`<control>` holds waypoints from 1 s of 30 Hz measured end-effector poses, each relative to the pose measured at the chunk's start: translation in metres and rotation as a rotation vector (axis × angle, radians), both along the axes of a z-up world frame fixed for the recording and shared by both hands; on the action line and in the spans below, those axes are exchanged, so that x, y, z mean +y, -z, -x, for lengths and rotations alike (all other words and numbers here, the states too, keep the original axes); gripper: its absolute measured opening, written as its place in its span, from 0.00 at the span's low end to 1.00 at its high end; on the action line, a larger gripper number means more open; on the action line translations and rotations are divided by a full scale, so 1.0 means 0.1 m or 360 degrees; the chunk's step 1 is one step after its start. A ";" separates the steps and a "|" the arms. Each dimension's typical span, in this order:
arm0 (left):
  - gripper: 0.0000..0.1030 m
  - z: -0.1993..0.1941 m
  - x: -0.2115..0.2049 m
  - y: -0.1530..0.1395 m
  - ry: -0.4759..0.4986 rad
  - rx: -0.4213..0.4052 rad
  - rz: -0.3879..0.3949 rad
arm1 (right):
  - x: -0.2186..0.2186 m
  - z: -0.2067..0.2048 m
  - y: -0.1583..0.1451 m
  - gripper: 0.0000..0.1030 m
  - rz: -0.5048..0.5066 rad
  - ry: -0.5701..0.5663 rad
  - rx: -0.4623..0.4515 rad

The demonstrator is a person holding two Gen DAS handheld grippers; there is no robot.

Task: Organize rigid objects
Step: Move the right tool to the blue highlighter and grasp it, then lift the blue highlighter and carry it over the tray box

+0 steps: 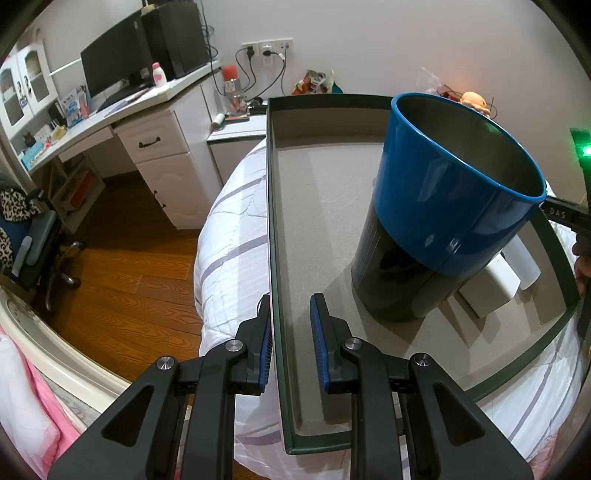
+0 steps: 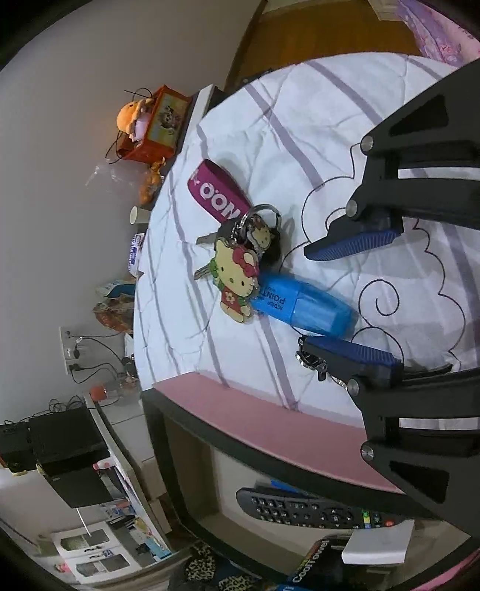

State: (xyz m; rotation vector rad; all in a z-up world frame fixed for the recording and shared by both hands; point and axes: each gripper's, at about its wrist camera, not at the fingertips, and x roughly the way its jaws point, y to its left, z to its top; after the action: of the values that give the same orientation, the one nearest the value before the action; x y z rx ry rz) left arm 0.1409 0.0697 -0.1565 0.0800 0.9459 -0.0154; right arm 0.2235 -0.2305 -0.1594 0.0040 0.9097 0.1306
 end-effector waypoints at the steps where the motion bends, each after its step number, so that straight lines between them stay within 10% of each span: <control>1: 0.19 0.00 0.01 0.00 -0.0001 0.0000 -0.0001 | -0.01 0.00 0.01 0.41 -0.0002 -0.0005 0.0005; 2: 0.19 0.00 0.01 0.00 -0.0001 0.0000 0.0001 | -0.03 0.01 0.02 0.26 -0.0011 -0.0015 0.0006; 12: 0.19 0.02 0.01 0.02 -0.0009 -0.0001 -0.0005 | -0.19 0.46 -0.11 0.24 0.0000 -0.0075 0.0019; 30: 0.19 0.00 0.00 0.01 -0.0009 0.0008 0.0002 | -0.17 0.52 -0.03 0.40 0.0028 -0.0063 0.0057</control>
State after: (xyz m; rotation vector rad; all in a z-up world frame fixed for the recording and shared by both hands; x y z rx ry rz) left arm 0.1409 0.0695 -0.1575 0.0760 0.9510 -0.0110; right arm 0.1711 -0.2471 -0.1562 -0.0280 0.9469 0.1599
